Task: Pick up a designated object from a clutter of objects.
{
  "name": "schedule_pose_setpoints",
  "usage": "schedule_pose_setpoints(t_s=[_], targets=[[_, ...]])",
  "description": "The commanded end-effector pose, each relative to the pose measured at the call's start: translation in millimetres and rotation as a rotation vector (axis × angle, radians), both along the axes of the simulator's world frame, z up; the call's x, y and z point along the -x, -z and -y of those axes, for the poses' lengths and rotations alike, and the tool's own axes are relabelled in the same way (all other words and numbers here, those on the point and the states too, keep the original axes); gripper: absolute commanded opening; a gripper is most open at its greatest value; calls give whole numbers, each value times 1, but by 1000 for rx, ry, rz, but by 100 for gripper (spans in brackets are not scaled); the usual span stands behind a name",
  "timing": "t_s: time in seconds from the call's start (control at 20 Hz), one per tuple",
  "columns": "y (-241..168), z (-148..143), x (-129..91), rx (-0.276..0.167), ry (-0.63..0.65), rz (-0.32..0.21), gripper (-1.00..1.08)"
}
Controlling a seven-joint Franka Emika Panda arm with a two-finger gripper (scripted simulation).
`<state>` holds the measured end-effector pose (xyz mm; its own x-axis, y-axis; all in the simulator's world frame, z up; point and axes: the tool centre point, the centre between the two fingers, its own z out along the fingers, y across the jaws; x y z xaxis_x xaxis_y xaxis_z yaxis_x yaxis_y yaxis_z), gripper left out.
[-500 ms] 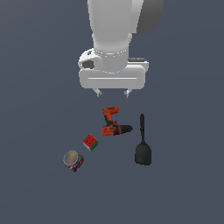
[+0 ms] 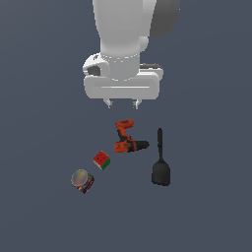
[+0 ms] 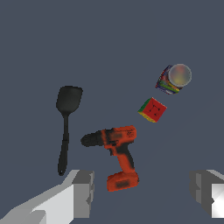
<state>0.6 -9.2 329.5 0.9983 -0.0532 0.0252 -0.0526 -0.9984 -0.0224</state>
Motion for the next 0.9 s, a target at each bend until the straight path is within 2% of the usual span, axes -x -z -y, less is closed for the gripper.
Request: schedule_pose_setpoints(t_s=[0.0, 0.45, 0.85], targets=[[0, 0, 0, 0, 0, 0, 68], [12, -4, -2, -6, 61, -6, 68], [38, -13, -6, -17, 192, -19, 68]])
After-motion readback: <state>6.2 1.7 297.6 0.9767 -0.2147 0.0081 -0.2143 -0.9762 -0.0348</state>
